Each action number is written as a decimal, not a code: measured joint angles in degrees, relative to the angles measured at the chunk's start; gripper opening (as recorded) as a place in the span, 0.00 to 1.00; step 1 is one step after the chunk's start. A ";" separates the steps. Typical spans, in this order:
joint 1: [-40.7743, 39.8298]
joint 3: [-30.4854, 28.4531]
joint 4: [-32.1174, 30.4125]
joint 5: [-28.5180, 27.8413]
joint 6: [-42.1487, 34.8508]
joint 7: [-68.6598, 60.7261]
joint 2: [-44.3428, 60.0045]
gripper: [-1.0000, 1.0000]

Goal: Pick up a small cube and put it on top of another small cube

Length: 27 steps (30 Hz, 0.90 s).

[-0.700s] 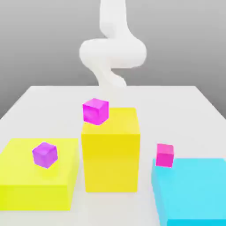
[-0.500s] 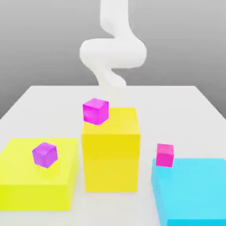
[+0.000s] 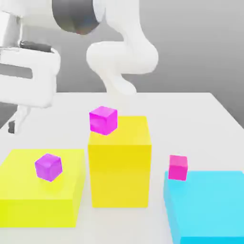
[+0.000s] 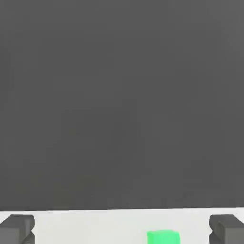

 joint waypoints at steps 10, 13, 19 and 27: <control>-9.94 1.18 4.11 9.02 3.80 -16.78 20.99 0.50; -13.02 2.59 5.47 11.01 5.99 -20.26 27.16 0.50; -14.35 3.95 6.95 12.43 10.03 -21.60 33.10 0.00; -13.24 2.53 5.54 11.06 5.15 -20.97 26.61 0.00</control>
